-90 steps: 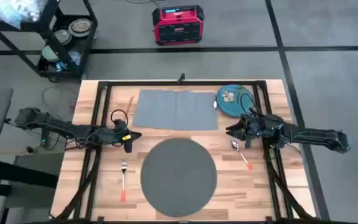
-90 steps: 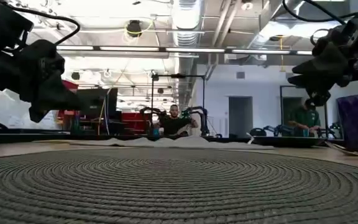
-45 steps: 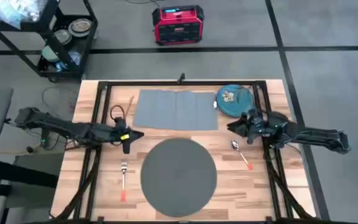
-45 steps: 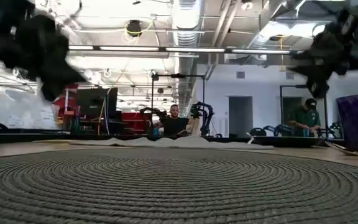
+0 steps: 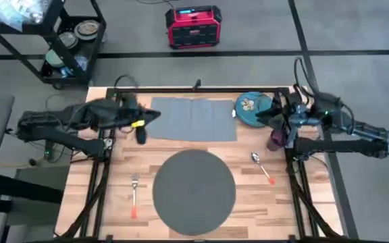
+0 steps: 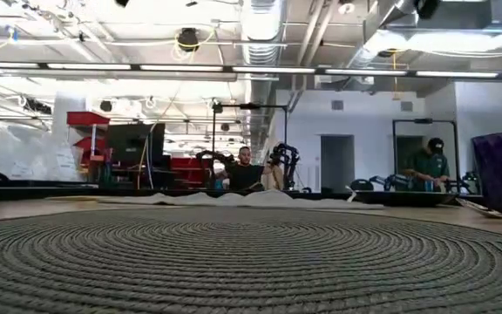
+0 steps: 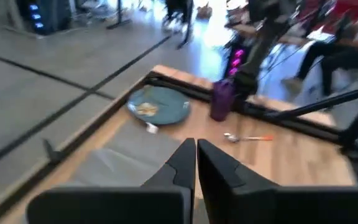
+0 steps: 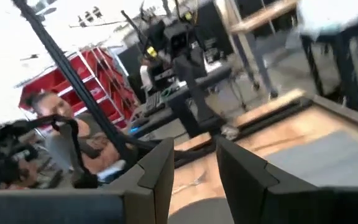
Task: Set table place
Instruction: Fold the gray table napkin
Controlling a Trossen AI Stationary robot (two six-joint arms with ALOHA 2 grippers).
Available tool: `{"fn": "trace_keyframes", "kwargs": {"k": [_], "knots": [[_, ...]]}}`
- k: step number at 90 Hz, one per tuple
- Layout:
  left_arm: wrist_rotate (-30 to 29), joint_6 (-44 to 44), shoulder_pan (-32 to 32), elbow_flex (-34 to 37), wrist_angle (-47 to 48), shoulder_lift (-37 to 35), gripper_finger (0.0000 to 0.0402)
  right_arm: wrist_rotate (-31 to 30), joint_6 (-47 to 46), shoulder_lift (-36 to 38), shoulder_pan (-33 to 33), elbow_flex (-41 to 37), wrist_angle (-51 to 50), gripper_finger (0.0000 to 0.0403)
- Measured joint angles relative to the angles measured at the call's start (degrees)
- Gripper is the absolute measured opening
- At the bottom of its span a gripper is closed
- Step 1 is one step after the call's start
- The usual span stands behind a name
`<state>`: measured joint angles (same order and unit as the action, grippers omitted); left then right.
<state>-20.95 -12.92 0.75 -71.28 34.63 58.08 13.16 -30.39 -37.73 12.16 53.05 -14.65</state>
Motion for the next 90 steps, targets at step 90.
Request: {"fn": "trace_keyframes", "kwargs": {"k": [90], "knots": [[28.48,-5.65,35.25,3.96,7.09,34.13,0.0,0.07,6.9,-16.93,1.01,15.4,-24.97,0.0108]]}}
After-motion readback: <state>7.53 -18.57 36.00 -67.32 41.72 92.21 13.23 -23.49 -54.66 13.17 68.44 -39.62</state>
